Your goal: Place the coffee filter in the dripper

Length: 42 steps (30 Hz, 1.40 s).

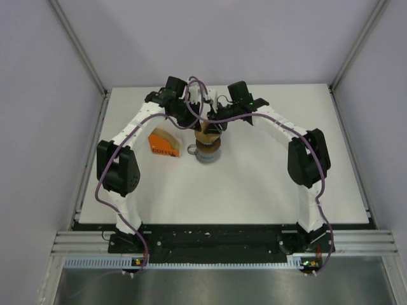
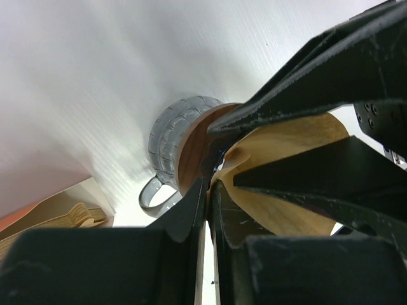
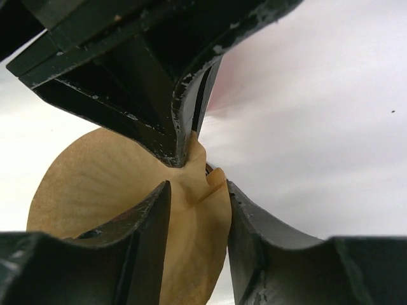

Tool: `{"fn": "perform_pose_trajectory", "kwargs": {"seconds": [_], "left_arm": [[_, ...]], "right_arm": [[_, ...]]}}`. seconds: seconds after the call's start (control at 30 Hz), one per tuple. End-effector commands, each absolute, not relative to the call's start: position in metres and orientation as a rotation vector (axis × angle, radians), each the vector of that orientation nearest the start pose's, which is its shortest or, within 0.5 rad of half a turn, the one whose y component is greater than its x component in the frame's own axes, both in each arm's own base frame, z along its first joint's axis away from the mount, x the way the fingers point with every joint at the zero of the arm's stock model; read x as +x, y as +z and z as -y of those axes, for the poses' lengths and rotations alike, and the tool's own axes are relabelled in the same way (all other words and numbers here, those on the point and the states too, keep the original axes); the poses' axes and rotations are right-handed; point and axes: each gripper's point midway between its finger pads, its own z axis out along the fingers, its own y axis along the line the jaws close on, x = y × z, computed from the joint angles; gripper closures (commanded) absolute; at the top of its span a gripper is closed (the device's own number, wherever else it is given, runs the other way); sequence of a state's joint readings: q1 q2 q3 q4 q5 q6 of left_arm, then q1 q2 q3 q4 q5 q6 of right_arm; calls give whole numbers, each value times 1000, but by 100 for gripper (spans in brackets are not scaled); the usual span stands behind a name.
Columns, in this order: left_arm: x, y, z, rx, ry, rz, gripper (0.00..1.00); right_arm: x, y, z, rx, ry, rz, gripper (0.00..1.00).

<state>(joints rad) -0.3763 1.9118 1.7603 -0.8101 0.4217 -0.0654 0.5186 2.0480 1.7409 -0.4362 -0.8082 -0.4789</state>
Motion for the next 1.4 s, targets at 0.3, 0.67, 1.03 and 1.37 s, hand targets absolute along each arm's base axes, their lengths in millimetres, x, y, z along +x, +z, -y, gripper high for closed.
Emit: {"fn": "perform_pose_trajectory", "kwargs": {"seconds": [0.3, 0.67, 1.03, 1.37], "left_arm": [[399, 182, 245, 658, -705, -2402, 92], [399, 181, 245, 658, -705, -2402, 92], [398, 181, 246, 661, -707, -2401, 92], [398, 183, 245, 660, -703, -2399, 93]], "right_arm": [[404, 210, -373, -1401, 936, -1555, 53], [408, 208, -371, -1380, 1022, -1558, 79], [404, 200, -370, -1389, 1036, -1569, 91], [405, 199, -366, -1392, 988, -1574, 88]]}}
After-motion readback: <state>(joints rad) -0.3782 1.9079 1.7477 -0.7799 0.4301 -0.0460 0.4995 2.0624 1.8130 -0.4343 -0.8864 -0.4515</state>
